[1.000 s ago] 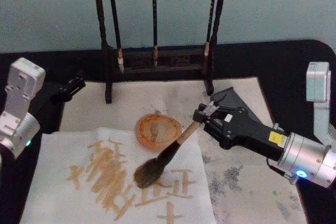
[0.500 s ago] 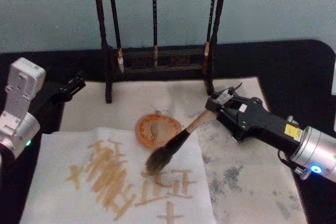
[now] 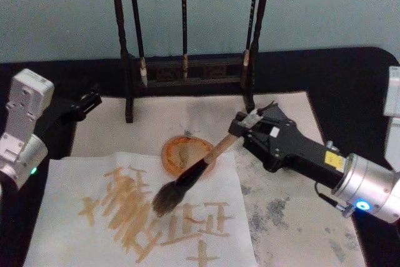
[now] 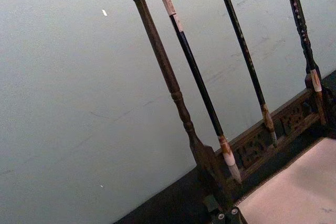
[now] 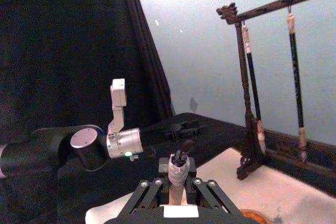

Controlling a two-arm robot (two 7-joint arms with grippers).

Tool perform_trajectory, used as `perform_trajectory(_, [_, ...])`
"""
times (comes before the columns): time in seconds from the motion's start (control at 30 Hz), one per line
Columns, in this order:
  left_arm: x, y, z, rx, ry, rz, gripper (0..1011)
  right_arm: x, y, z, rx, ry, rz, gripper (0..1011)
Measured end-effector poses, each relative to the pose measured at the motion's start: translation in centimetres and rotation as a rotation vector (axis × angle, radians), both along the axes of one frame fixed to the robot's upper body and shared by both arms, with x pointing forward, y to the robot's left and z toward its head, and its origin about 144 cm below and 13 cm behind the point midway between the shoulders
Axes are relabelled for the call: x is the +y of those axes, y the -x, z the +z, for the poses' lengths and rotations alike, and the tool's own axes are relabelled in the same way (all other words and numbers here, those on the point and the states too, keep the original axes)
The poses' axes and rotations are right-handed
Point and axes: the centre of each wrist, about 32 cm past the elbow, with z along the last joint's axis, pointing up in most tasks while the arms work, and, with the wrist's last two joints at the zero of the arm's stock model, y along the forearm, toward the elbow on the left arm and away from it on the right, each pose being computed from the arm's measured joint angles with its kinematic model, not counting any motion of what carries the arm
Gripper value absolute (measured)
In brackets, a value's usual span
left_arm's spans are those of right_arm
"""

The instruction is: Pick up the brush from the inkstone, write on the paper, then place the brush back to its original position.

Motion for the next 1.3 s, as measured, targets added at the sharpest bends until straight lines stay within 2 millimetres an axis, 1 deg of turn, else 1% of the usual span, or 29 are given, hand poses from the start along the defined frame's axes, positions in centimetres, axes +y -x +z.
perform_trajectory(0.13, [0.0, 0.0, 0.0, 0.0, 0.0, 0.0, 1000, 0.5, -0.2, -0.8, 0.024, 0.001, 0.008, 166])
perform_trajectory(0.3, [0.0, 0.0, 0.0, 0.0, 0.0, 0.0, 1002, 0.7, -0.4, -1.6, 0.049, 0.006, 0.01, 166])
perform_trajectory(0.4, [0.0, 0.0, 0.0, 0.0, 0.0, 0.0, 1000, 0.7, -0.5, -2.1, 0.068, 0.013, 0.006, 165])
perform_trajectory(0.63, [0.0, 0.0, 0.0, 0.0, 0.0, 0.0, 1002, 0.2, -0.4, -2.8, 0.089, 0.016, -0.005, 165])
perform_trajectory(1.03, [0.0, 0.0, 0.0, 0.0, 0.0, 0.0, 1002, -2.0, 0.1, -2.6, 0.087, 0.02, -0.062, 166])
perform_trajectory(1.3, [0.0, 0.0, 0.0, 0.0, 0.0, 0.0, 1002, -3.4, 0.4, -2.0, 0.081, -0.018, -0.086, 165])
